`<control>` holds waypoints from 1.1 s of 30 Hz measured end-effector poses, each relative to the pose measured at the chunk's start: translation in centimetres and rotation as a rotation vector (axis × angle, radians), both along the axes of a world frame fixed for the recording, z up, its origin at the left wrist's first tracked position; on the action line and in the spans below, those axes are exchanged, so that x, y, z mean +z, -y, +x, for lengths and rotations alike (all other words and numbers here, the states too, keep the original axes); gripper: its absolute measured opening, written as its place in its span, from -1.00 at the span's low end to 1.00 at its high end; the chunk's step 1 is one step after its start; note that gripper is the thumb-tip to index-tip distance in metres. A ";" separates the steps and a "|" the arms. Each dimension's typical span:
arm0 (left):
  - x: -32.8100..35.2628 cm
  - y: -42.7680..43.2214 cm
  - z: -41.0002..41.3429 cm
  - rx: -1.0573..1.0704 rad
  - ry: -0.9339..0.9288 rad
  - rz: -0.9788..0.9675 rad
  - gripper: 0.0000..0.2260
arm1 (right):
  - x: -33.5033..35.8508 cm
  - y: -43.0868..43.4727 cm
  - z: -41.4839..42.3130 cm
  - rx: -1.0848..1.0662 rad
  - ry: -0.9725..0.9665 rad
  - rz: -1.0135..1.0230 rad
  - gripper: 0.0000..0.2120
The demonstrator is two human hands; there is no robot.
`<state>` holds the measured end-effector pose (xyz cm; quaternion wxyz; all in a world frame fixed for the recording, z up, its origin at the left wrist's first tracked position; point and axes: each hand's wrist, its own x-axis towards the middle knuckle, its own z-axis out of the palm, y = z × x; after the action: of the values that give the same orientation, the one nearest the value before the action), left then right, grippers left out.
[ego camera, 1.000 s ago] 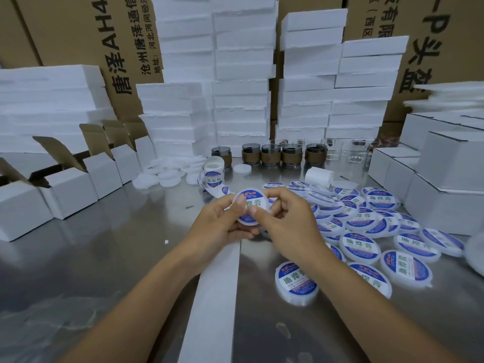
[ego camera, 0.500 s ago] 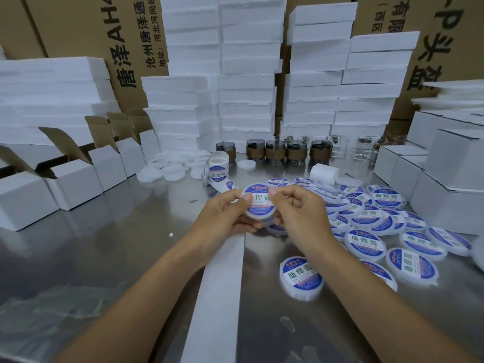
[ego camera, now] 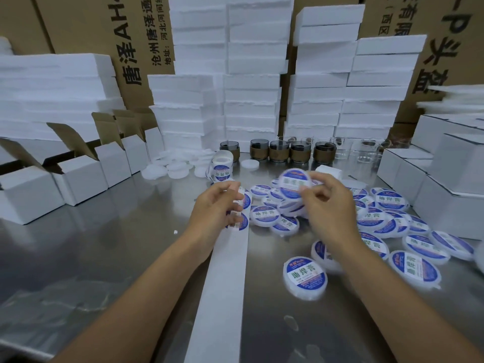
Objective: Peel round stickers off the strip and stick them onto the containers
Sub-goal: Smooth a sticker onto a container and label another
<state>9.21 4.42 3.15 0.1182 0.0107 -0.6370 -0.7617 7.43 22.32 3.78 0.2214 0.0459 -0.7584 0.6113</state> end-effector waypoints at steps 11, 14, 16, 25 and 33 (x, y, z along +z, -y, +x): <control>-0.1 0.6 -0.4 0.125 -0.029 0.023 -0.90 | -1.6 -2.9 -1.0 -0.392 0.166 0.404 -0.75; -0.1 0.9 -0.6 0.160 -0.029 0.023 -0.87 | -1.6 -2.9 -0.7 -0.451 0.184 0.568 -0.80; -0.2 1.1 -0.8 0.181 -0.041 0.029 -0.85 | -1.4 -2.7 -0.4 -0.471 0.132 0.620 -0.78; 0.0 4.7 -4.3 0.418 0.032 -0.065 -0.83 | -0.8 -0.9 0.3 -0.371 -0.096 1.022 -0.74; -0.7 13.5 -12.4 0.546 0.214 -0.740 -0.77 | -1.1 -0.9 -0.4 -0.416 -0.303 1.160 -0.85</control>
<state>-3.18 -9.08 2.49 0.2440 0.2134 -0.8482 -0.4189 7.06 23.24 2.71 0.3797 0.0963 -0.9195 0.0319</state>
